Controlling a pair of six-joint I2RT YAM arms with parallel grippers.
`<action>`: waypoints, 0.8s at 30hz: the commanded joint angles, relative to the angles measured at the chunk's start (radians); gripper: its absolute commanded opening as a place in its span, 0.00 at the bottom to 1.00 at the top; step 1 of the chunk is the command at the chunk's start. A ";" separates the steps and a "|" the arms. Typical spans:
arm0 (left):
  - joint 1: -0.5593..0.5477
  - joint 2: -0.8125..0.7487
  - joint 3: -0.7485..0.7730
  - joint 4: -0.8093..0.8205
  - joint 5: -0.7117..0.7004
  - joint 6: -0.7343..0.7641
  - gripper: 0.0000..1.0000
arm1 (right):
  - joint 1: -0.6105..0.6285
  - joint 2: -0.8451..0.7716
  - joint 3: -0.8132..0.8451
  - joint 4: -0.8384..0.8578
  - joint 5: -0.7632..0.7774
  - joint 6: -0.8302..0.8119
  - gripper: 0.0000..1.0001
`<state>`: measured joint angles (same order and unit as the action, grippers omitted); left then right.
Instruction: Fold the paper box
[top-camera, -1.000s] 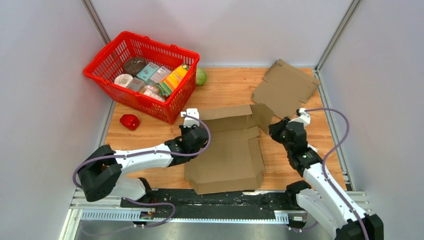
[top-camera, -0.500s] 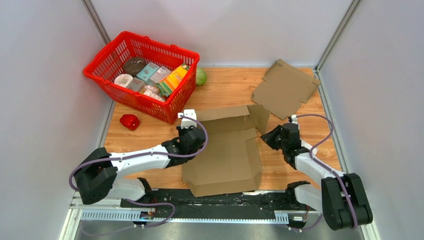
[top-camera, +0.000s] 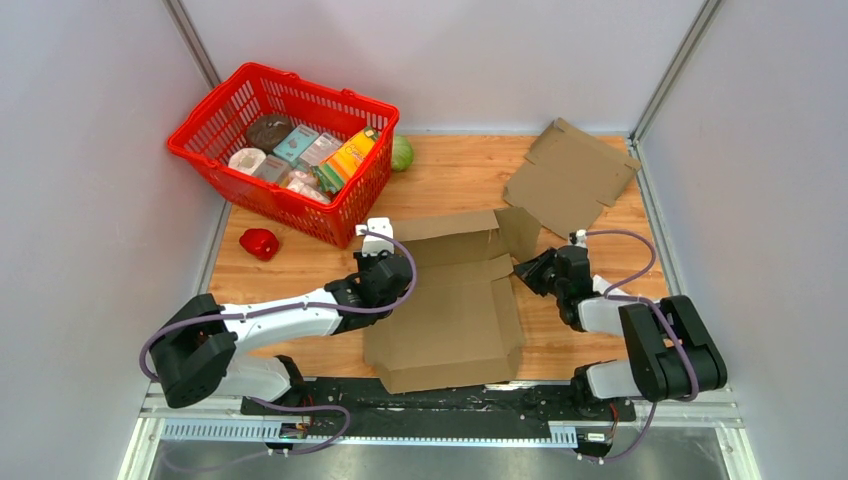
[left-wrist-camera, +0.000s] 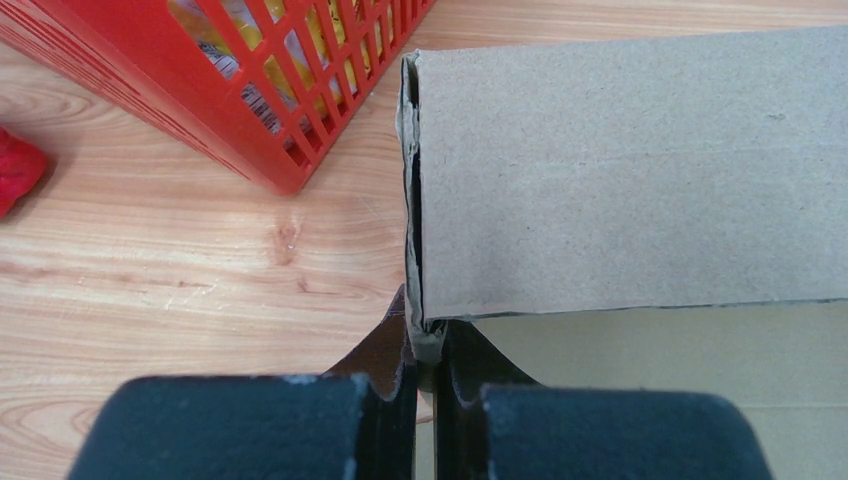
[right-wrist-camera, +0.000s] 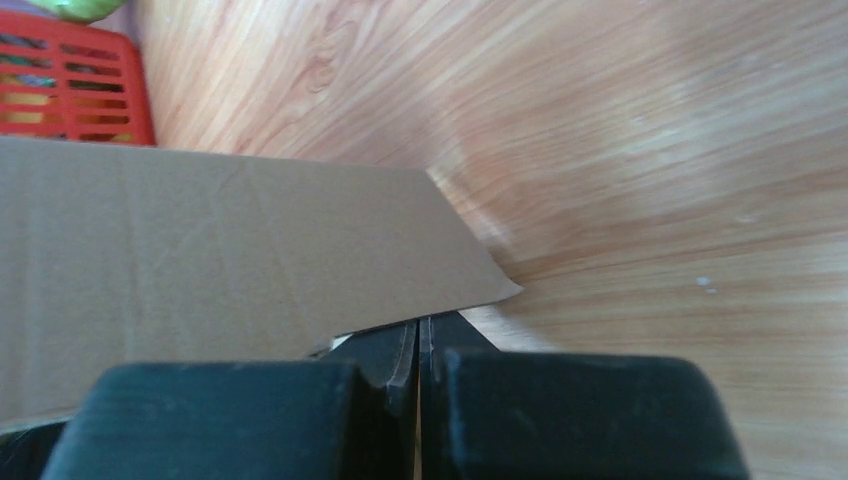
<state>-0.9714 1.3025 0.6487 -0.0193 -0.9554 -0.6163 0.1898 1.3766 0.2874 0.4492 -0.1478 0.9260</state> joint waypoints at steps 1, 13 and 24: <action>0.005 0.032 0.006 -0.085 0.053 -0.014 0.00 | 0.019 -0.040 -0.033 0.184 -0.049 0.072 0.00; 0.005 0.053 0.012 -0.077 0.066 -0.048 0.00 | 0.141 -0.021 -0.011 0.182 0.007 0.103 0.00; 0.003 0.064 0.025 -0.087 0.057 -0.083 0.00 | 0.270 0.048 -0.004 0.119 0.198 0.042 0.00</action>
<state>-0.9707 1.3323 0.6765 -0.0349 -0.9646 -0.6563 0.4393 1.4342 0.2501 0.6266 -0.0647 1.0176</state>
